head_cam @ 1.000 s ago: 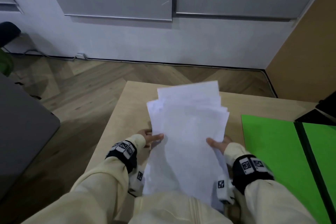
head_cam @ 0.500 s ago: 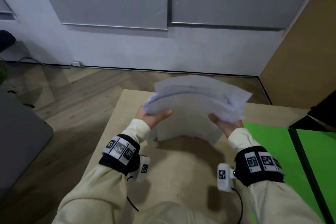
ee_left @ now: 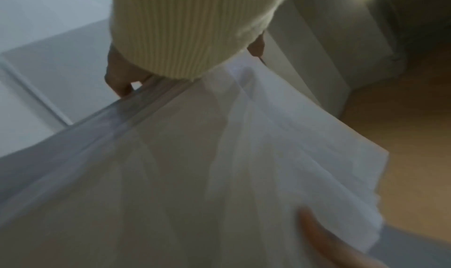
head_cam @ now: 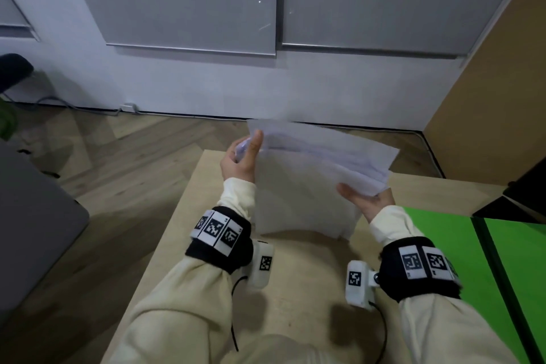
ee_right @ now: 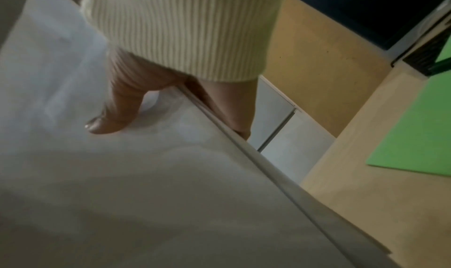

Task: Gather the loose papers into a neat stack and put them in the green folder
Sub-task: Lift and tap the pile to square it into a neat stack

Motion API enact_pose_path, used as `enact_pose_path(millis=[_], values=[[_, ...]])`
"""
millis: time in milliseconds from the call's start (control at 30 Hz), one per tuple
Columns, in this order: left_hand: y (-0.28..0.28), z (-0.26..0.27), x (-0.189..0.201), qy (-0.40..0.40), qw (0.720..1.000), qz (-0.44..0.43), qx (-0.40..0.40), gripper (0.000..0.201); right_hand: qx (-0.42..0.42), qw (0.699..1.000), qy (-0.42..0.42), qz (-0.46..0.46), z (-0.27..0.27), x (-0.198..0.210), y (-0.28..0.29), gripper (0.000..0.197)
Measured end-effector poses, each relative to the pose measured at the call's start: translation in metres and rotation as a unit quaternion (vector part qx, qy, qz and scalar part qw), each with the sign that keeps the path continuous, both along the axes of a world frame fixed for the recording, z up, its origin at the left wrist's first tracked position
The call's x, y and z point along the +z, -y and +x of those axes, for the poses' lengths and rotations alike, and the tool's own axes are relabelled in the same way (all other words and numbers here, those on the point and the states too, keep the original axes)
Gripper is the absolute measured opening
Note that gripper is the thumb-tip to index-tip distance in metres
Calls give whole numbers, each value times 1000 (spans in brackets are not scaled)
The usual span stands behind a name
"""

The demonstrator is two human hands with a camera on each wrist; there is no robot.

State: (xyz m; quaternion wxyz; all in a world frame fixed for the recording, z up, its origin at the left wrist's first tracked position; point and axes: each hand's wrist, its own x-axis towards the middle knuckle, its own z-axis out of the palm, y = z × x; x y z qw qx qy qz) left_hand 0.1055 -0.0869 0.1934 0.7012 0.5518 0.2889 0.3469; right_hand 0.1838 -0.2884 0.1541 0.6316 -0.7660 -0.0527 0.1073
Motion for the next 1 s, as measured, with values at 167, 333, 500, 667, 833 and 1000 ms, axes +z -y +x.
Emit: enact_pose_path(millis=[167,333,500,667,833,1000], values=[[17,9,17,-60,996,39,56,83,1,1000,-8,14,4,-8,-1,49],[12,13,22,-125,989,-23,71,48,-8,1000,0,7,6,-13,2,33],[11,8,15,-116,990,-40,64,53,0,999,-46,22,5,-21,0,49],[8,8,14,-107,993,11,46,26,-31,999,5,7,-2,-20,-3,40],[11,8,10,-90,996,23,16,38,-62,995,44,69,-2,0,-10,46],[14,7,-1,-66,997,18,39,51,-104,976,72,175,-11,31,-17,63]])
